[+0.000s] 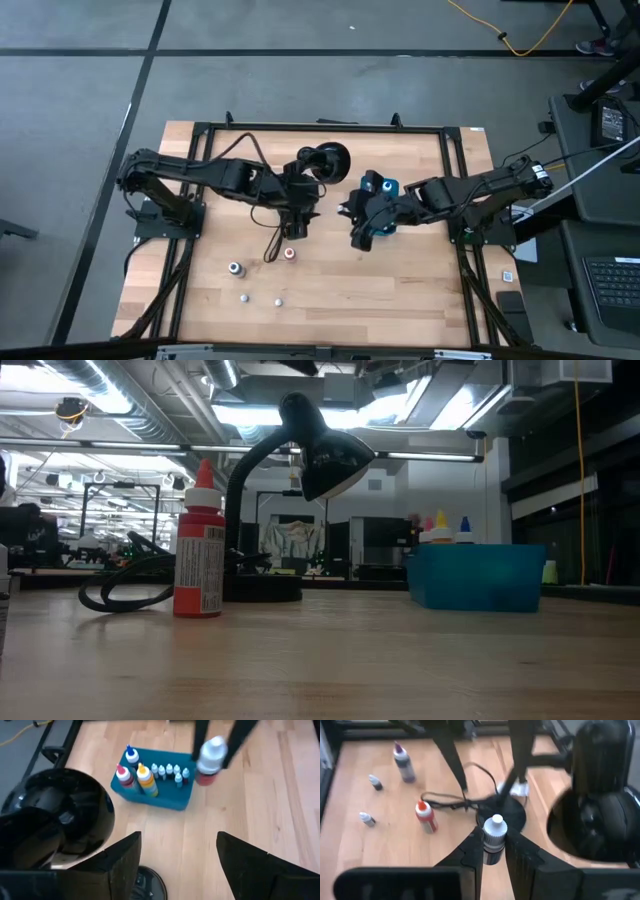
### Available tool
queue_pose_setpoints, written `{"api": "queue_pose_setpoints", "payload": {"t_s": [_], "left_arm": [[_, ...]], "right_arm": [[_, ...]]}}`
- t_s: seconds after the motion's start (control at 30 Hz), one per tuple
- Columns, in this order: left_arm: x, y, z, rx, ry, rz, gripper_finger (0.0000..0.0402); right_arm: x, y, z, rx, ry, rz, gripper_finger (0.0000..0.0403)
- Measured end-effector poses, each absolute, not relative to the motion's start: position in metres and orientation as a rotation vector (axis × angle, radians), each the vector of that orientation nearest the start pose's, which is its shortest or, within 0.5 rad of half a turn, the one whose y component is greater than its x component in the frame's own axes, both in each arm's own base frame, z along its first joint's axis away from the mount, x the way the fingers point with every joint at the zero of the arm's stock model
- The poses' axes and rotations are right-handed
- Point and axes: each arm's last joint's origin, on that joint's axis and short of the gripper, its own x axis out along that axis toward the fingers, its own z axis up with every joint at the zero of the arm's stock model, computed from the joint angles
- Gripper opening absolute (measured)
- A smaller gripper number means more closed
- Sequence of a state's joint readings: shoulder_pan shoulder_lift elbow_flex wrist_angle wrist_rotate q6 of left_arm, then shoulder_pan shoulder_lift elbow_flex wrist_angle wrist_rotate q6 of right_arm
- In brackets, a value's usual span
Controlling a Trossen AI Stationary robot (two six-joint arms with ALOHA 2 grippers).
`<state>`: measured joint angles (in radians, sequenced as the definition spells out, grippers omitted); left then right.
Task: Pick & Place food coloring
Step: Put the top small pink food coloring bottle into the blue bin
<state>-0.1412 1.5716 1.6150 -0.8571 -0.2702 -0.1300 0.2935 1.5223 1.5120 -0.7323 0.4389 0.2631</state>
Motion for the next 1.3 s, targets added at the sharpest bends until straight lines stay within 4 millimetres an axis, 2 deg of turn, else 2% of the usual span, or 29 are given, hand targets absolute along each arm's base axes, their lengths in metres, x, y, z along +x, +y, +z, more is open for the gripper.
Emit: {"api": "queue_pose_setpoints", "payload": {"t_s": [0.27,0.5,0.67,0.9,1.03,1.3], "left_arm": [[0.299,-0.042,0.396,0.048,0.694,0.154,0.0251],[0.257,-0.042,0.414,0.105,0.505,0.275,0.0251],[0.225,-0.036,0.414,0.088,0.435,0.325,0.0253],[0.192,-0.028,0.402,0.052,0.368,0.359,0.0253],[0.179,-0.025,0.397,0.036,0.347,0.354,0.0253],[0.167,-0.023,0.387,0.028,0.342,0.337,0.0253]], "right_arm": [[0.305,0.087,0.357,-0.021,0.701,-0.289,0.0066],[0.291,0.095,0.351,-0.095,0.749,-0.424,0.0067],[0.280,0.098,0.346,-0.135,0.788,-0.495,0.0066],[0.271,0.098,0.305,-0.215,0.880,-0.526,0.0066],[0.266,0.096,0.282,-0.197,0.931,-0.557,0.0064],[0.249,0.089,0.238,-0.099,0.953,-0.639,0.0067]]}}
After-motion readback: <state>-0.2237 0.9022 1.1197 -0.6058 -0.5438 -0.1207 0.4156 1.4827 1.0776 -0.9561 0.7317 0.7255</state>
